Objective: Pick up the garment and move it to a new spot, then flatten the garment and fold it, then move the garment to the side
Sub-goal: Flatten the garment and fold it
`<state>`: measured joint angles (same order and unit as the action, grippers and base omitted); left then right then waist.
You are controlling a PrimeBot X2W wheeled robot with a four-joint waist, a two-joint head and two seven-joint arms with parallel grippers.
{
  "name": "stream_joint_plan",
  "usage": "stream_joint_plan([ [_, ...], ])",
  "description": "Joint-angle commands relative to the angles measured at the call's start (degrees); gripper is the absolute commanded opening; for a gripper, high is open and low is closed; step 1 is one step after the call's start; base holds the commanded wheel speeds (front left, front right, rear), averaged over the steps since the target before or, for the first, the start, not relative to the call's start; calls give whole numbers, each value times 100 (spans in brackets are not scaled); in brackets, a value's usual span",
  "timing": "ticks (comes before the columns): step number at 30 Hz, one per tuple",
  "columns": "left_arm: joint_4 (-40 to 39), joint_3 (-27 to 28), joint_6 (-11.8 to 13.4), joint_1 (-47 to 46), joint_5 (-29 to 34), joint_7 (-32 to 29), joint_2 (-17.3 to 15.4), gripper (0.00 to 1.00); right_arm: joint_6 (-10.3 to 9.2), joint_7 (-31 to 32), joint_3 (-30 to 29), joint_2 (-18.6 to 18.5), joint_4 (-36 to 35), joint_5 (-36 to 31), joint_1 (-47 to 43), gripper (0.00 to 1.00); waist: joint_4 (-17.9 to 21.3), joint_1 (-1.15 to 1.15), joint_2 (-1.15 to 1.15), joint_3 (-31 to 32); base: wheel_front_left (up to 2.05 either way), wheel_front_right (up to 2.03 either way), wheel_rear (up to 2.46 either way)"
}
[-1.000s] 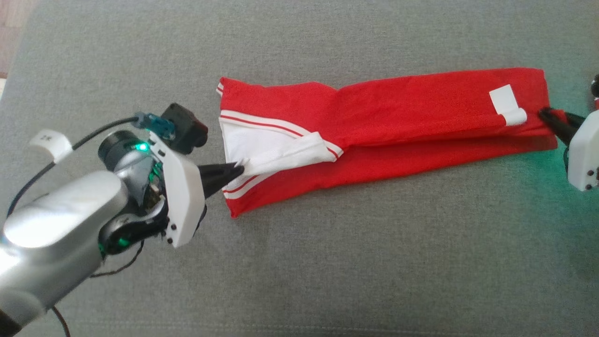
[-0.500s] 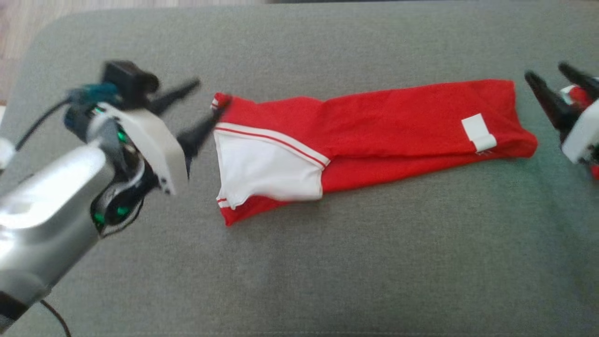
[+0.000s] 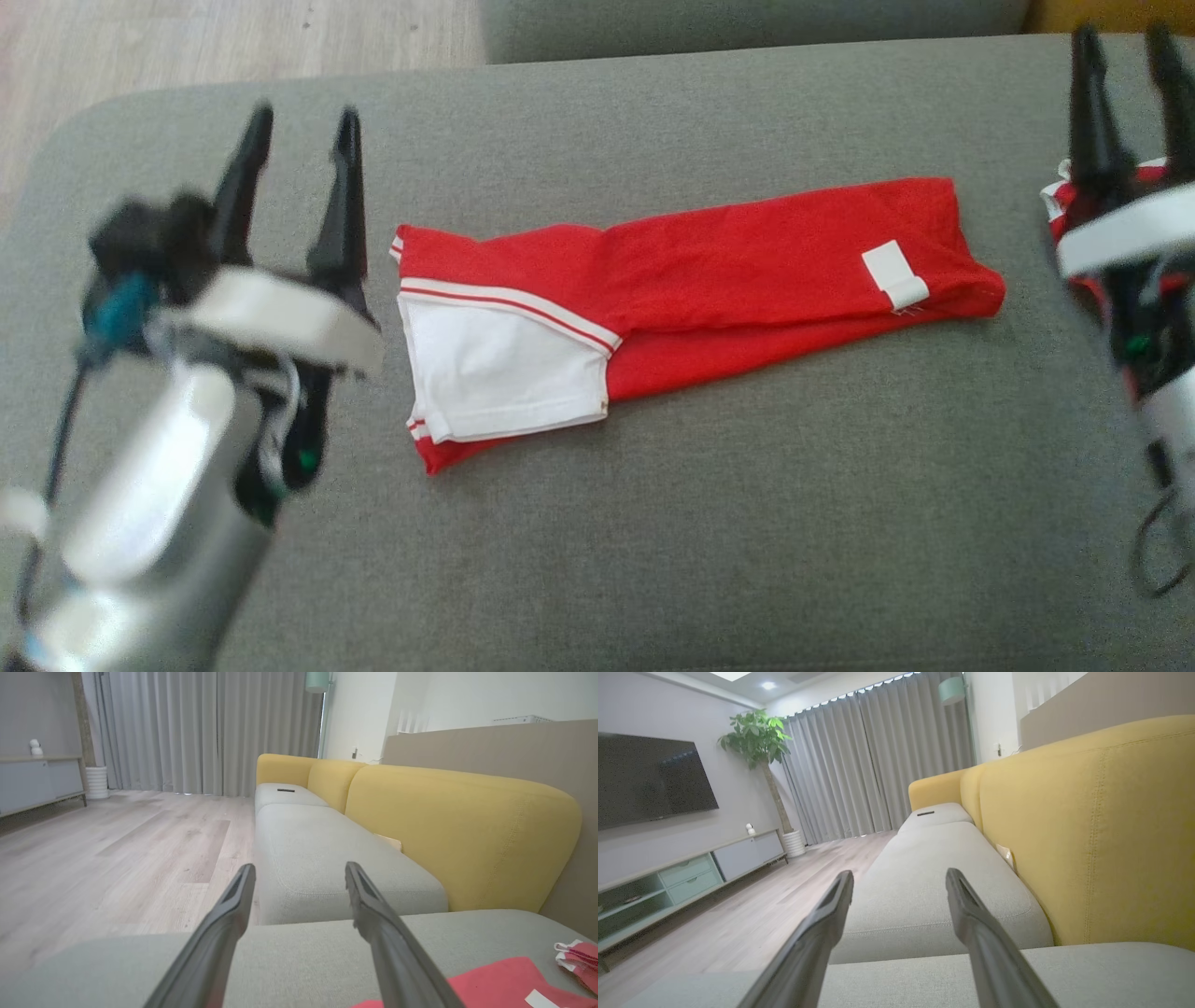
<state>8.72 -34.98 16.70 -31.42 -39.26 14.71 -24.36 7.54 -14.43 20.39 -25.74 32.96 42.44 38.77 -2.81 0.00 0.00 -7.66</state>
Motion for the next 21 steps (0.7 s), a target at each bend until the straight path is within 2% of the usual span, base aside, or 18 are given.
stream_joint_plan([
  [1,-269,725,-25,256,307,28,89,100,-5,-54,-486,360,-329,-493,-418,100,37,0,0,26,0,0,0],
  [2,-269,725,-25,256,307,28,89,100,-5,-54,-486,360,-329,-493,-418,100,37,0,0,26,0,0,0],
  [7,-365,1640,-444,1261,1085,28,834,100,-5,-55,-1477,1457,-944,-1784,-1404,100,94,0,0,96,0,0,0],
  [11,-498,2343,-877,1810,1620,29,1461,100,-5,-56,-1886,1989,-1205,-2366,-1889,100,117,0,0,102,0,0,0],
  [15,-452,2728,-1265,2060,2110,29,1835,100,-5,-56,-1874,2118,-1223,-2713,-1989,100,85,0,0,49,0,0,0],
  [21,-309,2982,-1746,1974,2521,29,2038,100,-5,-56,-2022,2074,-905,-2875,-1783,100,-76,0,0,-131,0,0,0],
])
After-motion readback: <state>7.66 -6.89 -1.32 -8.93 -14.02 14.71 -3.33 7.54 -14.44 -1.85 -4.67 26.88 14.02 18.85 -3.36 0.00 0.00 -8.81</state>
